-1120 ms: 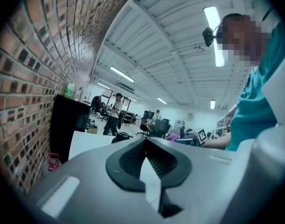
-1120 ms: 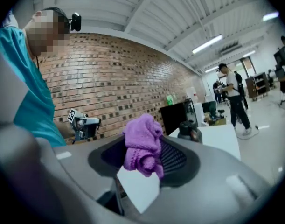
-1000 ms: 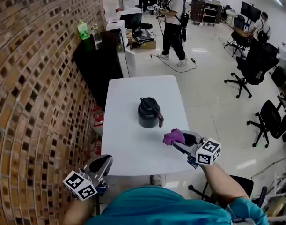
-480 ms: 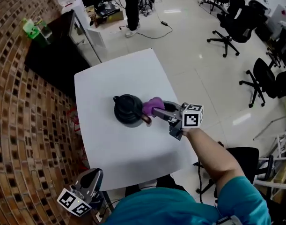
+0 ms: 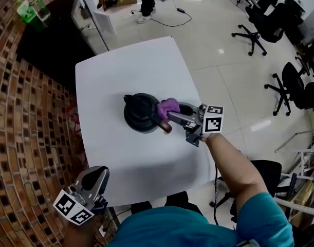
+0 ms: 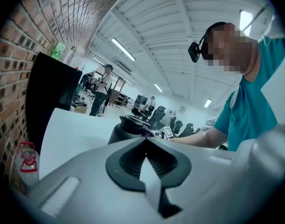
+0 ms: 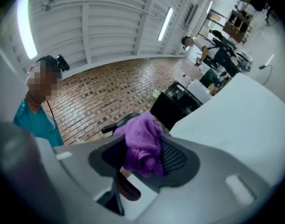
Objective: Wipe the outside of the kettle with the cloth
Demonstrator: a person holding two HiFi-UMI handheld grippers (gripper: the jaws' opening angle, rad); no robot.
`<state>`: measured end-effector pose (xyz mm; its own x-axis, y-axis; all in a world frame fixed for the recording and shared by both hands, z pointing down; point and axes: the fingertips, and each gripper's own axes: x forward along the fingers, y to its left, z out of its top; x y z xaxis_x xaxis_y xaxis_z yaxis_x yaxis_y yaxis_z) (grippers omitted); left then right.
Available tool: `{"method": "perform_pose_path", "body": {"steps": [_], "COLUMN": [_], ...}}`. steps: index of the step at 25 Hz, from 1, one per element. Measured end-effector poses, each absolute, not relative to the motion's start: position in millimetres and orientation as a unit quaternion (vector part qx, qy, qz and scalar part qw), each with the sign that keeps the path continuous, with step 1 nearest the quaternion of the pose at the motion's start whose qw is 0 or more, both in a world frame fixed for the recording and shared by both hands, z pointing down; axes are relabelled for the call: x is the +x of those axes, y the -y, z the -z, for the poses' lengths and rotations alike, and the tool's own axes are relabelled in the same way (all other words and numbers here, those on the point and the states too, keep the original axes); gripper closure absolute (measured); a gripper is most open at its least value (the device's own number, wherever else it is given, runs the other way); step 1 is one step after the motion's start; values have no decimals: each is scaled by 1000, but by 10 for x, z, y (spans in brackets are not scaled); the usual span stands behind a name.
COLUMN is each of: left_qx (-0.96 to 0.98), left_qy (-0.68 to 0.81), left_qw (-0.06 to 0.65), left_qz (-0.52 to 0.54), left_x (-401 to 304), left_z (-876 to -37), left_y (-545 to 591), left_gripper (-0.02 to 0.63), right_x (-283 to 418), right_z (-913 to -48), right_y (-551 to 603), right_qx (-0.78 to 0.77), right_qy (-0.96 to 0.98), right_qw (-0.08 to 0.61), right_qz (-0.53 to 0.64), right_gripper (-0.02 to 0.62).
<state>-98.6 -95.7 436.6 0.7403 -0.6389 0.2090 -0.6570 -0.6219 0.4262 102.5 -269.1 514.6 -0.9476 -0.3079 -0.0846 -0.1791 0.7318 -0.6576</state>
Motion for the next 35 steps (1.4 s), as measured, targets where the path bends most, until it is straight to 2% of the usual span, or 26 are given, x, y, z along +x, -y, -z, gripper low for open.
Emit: {"method": "perform_pose_path", "body": {"steps": [7, 13, 17, 18, 20, 23, 25, 32, 35], "left_qx": [892, 893, 895, 895, 896, 902, 908, 901, 903], "left_qy": [370, 369, 370, 371, 372, 362, 351, 365, 356], "left_qw": [257, 255, 246, 244, 241, 234, 226, 233, 237], "left_qz": [-33, -39, -42, -42, -36, -31, -39, -33, -40], "left_x": [-1039, -1042, -1147, -1200, -1337, -1487, -1527, -1292, -1073], "left_z": [-4480, -4492, -4465, -4435, -4347, -4218, -4169, -4189, -4296], "left_y": [929, 950, 966, 959, 950, 988, 1008, 1301, 1394], "left_gripper": [606, 606, 606, 606, 606, 606, 606, 606, 606], "right_x": [1061, 1054, 1086, 1113, 1202, 1334, 1271, 1016, 1064], "right_z": [-5392, -5949, -6107, -6082, -5831, -5206, -4982, -5323, -5613], "right_y": [2718, 2580, 2559, 2566, 2689, 3077, 3214, 3198, 3192], "right_qx": [-121, -162, -191, -192, -205, -238, -238, -177, -179], "right_qy": [-921, -920, -918, -918, -918, -910, -902, -890, -891], "right_qw": [108, -20, -158, -173, -138, -16, 32, 45, -5], "right_qz": [355, 356, 309, 302, 310, 338, 358, 417, 416], "right_gripper": [400, 410, 410, 410, 410, 410, 410, 410, 414]}}
